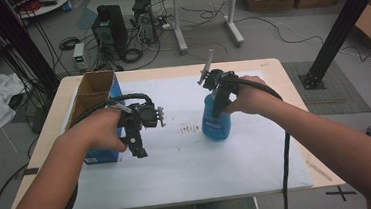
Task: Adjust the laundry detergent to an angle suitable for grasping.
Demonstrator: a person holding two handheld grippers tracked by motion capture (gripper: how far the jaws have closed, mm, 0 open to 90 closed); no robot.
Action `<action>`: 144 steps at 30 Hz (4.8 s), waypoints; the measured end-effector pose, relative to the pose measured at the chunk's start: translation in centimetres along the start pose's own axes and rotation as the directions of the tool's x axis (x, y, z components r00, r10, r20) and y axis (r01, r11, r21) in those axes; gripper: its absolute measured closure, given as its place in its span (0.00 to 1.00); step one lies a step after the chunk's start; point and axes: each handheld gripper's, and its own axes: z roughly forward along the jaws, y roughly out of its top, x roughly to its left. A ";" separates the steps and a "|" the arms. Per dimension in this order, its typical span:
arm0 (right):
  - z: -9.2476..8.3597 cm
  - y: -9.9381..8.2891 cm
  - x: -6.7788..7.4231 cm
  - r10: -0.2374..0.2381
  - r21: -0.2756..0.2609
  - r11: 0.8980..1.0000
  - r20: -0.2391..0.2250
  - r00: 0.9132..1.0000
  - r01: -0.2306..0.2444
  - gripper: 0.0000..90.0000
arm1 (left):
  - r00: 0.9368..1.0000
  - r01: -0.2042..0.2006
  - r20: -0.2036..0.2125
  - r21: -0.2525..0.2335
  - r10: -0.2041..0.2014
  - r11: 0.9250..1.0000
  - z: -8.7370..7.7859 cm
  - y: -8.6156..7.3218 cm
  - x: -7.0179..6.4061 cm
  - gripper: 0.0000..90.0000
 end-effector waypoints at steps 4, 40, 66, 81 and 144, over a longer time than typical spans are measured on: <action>0.4 0.1 0.0 0.033 0.007 0.999 0.013 0.999 -0.033 0.42 | 1.000 -0.002 -0.001 0.001 0.002 1.000 0.0 -0.2 0.0 0.00; 2.0 -0.2 0.4 -0.003 0.037 0.999 0.021 1.000 0.002 0.41 | 1.000 0.000 0.013 -0.006 0.000 1.000 1.2 -0.8 0.1 0.00; 2.2 -0.3 0.1 -0.037 0.031 0.999 0.001 0.999 0.036 0.26 | 1.000 0.009 0.018 0.007 -0.009 1.000 1.3 -1.1 0.0 0.00; 1.2 -0.4 -0.1 -0.051 -0.001 0.999 -0.055 0.997 0.051 0.36 | 1.000 0.015 0.021 0.012 -0.015 1.000 1.3 -1.1 -0.1 0.00; -6.5 -3.0 2.6 -0.295 0.002 0.955 0.119 0.948 0.297 0.18 | 1.000 0.000 0.016 0.029 0.000 1.000 1.2 -0.7 -0.3 0.00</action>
